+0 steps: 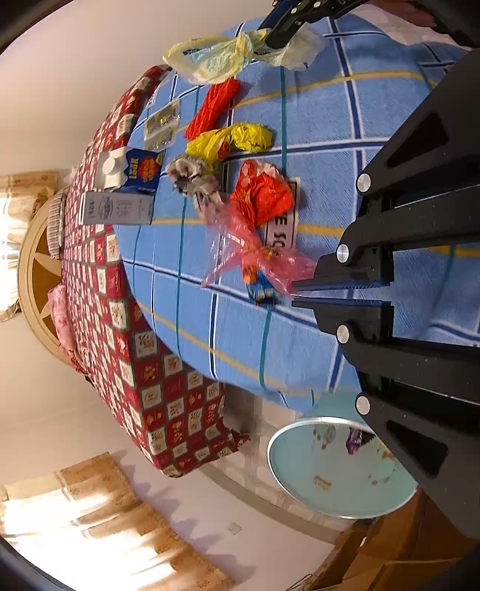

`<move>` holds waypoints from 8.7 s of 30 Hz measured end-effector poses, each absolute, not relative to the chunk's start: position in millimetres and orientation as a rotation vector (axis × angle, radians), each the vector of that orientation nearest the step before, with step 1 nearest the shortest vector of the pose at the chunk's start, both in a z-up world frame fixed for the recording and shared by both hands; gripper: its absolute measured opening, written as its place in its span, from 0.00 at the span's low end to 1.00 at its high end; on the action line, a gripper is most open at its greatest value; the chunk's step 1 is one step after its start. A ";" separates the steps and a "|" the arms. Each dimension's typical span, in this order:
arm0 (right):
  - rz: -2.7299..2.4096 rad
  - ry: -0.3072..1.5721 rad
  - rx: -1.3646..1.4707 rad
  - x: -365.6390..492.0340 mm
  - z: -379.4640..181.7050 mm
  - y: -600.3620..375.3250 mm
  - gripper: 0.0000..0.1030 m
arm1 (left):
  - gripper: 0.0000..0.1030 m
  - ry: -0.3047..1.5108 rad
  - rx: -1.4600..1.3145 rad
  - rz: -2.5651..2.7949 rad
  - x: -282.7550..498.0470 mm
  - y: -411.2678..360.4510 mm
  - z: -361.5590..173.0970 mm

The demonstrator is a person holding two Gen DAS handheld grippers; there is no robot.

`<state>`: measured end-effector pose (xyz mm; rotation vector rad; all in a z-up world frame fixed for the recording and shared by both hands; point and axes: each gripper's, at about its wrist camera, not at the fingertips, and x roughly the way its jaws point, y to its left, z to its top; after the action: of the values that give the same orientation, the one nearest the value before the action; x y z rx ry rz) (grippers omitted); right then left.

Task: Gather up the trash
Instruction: 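Carry the pink bag and yellow-green bag in both grippers over the teal bin, then open both grippers to drop the two bags into the bin, then move both open grippers back over the trash pile, then grasp the orange-red foil wrapper with the left gripper, then grasp the red mesh net with the right gripper while the left gripper holds the foil wrapper, then carry the foil wrapper and red net in both grippers over the teal bin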

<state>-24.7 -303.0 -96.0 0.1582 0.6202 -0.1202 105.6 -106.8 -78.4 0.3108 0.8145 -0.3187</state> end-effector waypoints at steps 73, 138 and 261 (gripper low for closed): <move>0.424 0.696 -0.250 151.0 -79.5 0.1 0.20 | 0.01 0.821 0.154 0.192 127.0 164.0 -74.4; 0.228 0.643 -0.057 63.1 -79.1 -136.8 0.74 | 0.88 0.932 0.175 0.065 129.2 109.3 -114.3; 0.222 0.749 -0.163 141.7 -82.6 -70.4 0.21 | 0.09 0.832 0.158 0.297 136.7 170.1 -86.7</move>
<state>141.7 -70.4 -82.6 -0.1632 0.7491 0.2220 136.7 170.1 -86.7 0.1582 0.8315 0.2971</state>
